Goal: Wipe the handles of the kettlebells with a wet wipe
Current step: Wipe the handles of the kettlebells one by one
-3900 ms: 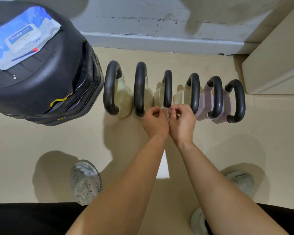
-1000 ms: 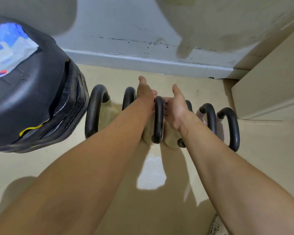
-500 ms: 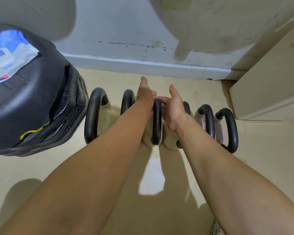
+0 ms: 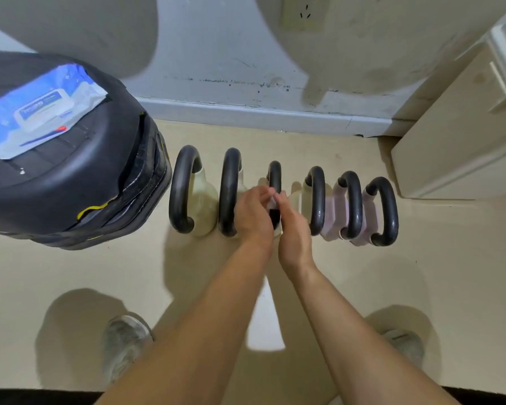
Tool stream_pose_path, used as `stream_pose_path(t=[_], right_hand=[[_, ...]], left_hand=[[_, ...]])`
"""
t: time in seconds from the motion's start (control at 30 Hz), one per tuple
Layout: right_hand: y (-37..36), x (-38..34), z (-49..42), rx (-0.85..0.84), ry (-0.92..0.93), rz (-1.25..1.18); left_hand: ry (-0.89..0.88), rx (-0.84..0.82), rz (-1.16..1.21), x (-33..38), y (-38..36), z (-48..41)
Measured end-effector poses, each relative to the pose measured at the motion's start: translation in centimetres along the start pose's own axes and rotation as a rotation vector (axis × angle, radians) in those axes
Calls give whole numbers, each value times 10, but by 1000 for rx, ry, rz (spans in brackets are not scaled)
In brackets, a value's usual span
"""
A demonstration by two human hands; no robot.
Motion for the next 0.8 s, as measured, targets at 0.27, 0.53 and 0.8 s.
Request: stream_pose_path(t=[0.27, 0.53, 0.8], right_hand=[[16, -2, -2, 174, 100, 362], [34, -13, 15, 211, 73, 493], [50, -30, 39, 73, 60, 477]], left_hand=[[-427, -119, -844, -7, 12, 7], [-383, -102, -874, 3, 30, 15], [-445, -383, -761, 41, 23, 55]])
Point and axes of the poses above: each hand's wrist, its own z-axis away from the middle knuckle, its own y-axis out of the back of the hand, x = y × z, the point moved 1 cm from there along -z, towards the middle knuckle, and after that the axes turned 2 degrees about -y, right-handed, at the moved point
